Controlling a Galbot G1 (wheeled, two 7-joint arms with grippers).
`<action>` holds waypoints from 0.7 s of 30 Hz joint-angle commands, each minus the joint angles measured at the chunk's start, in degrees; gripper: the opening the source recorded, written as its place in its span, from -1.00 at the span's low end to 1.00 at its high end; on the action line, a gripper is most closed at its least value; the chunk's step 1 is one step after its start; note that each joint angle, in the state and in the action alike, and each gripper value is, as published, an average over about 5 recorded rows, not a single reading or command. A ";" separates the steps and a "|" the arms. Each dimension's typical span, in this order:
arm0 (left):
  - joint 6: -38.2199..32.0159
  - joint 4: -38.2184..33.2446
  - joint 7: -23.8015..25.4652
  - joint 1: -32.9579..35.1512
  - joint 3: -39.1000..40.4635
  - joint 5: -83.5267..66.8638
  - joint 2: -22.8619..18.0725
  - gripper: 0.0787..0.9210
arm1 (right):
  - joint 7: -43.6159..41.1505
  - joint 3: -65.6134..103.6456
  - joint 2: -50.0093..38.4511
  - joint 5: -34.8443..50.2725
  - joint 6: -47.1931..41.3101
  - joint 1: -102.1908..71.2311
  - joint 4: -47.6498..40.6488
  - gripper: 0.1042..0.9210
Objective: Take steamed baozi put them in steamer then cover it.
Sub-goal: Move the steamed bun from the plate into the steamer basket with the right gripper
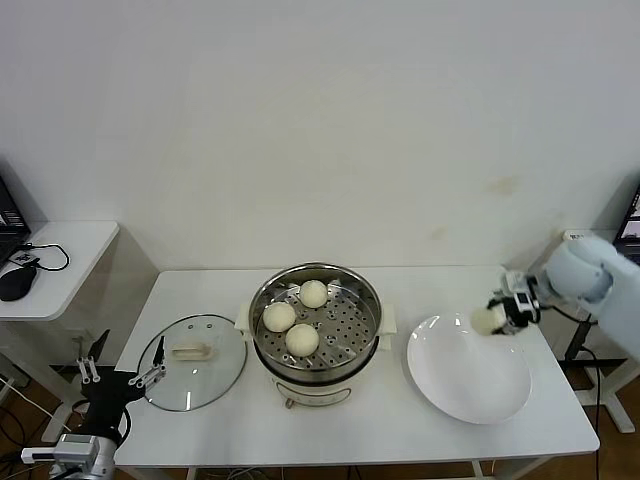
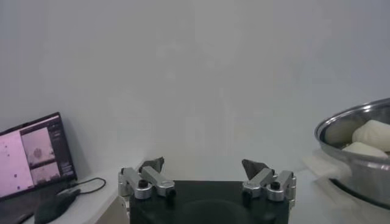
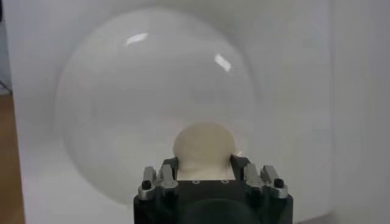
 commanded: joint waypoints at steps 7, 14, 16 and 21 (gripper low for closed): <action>0.03 0.63 0.01 -0.78 -0.07 -0.41 0.61 0.77 | 10.02 -29.00 12.71 26.99 -15.15 39.60 11.56 0.14; -0.01 0.85 -0.01 -0.81 -0.46 -0.51 0.31 0.77 | 16.96 -31.24 22.89 35.17 -20.61 36.27 10.67 0.16; -0.02 0.83 -0.02 -0.72 -0.73 -0.66 0.18 0.77 | 19.07 -31.63 25.05 36.35 -21.75 34.10 9.80 0.16; 0.04 0.51 0.01 -0.48 -1.62 -1.17 0.02 0.77 | 22.66 -32.83 29.00 36.50 -22.52 29.91 6.73 0.17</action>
